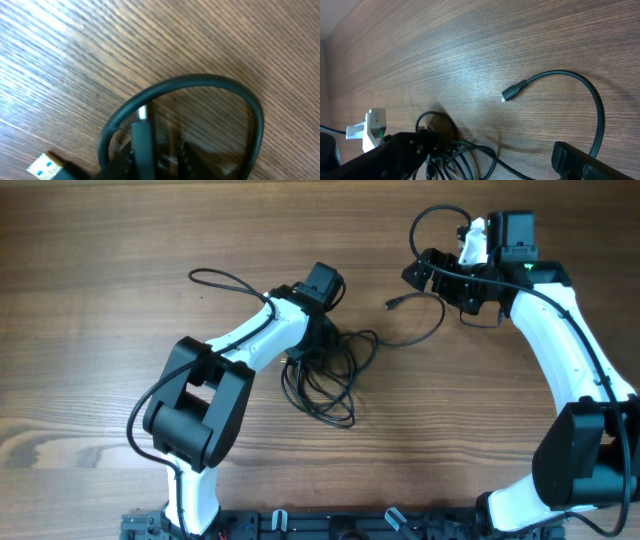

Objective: Untangle cables

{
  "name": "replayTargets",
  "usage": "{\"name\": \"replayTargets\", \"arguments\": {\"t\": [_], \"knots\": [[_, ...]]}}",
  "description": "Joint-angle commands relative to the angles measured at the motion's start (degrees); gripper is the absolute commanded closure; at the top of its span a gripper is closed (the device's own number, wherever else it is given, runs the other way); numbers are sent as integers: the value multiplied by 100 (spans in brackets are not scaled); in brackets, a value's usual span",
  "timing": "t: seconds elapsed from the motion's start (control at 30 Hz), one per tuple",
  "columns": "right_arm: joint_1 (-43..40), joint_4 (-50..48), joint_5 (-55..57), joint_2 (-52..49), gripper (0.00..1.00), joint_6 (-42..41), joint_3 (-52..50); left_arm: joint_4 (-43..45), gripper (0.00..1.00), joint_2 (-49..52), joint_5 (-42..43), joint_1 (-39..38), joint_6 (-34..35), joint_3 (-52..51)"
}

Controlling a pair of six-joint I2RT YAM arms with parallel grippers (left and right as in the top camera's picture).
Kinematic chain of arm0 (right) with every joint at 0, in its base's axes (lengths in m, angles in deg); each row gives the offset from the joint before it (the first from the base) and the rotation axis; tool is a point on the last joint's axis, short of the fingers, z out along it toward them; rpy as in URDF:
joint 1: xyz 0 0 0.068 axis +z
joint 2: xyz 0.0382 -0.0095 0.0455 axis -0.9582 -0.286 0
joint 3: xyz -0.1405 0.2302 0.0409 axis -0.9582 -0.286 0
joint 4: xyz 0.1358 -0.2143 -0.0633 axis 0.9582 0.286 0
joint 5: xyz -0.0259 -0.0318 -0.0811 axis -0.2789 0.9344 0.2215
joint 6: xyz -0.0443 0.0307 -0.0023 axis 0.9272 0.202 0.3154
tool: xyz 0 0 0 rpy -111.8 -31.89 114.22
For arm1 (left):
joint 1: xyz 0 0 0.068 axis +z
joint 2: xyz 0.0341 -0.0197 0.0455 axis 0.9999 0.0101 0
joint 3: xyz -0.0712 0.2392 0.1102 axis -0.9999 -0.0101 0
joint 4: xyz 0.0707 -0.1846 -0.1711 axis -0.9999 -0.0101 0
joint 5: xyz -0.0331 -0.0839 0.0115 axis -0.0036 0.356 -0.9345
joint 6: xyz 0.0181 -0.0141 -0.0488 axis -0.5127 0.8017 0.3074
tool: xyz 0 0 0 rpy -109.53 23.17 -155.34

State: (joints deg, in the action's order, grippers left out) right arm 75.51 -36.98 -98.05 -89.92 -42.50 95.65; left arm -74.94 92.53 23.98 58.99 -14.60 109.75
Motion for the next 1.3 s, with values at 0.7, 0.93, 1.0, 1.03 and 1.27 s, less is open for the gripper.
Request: {"name": "replayTargets", "arguments": {"t": [0.7, 0.93, 1.0, 1.03, 1.27], "knots": [[-22, -59, 57, -61, 0, 118, 24, -229, 89, -2140, 4916, 474, -4354, 885], [-22, -210, -1040, -61, 0, 684, 24, -874, 96, -2135, 3779, 813, -3720, 872], [-11, -348, -2306, -61, 1, 1517, 24, -780, 96, -2135, 3821, 815, -3722, 872], [-7, -363, -2706, -61, 0, 1797, 24, -763, 96, -2135, 3842, 815, -3720, 872], [282, -479, -3595, -61, 1, 2857, 24, -767, 96, -2131, 4341, 807, -3709, 872]]}}
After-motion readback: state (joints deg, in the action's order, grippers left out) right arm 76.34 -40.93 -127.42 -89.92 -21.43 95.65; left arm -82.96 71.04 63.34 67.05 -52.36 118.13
